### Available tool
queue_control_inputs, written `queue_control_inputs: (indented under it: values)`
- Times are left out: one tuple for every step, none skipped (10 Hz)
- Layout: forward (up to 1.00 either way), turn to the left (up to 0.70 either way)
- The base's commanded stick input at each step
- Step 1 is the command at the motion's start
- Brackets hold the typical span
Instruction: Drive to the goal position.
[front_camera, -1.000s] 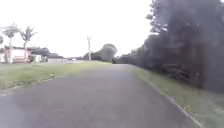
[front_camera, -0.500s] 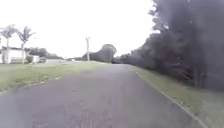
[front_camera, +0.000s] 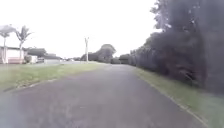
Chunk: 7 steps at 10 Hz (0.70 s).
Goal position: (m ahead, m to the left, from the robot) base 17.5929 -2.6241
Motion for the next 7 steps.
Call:
queue_control_inputs:
  values:
    - [0.7, 0.0]
    - [0.7, 0.0]
    - [0.7, 0.0]
    - [0.7, 0.0]
    - [0.7, 0.0]
    - [0.7, 0.0]
    - [0.7, 0.0]
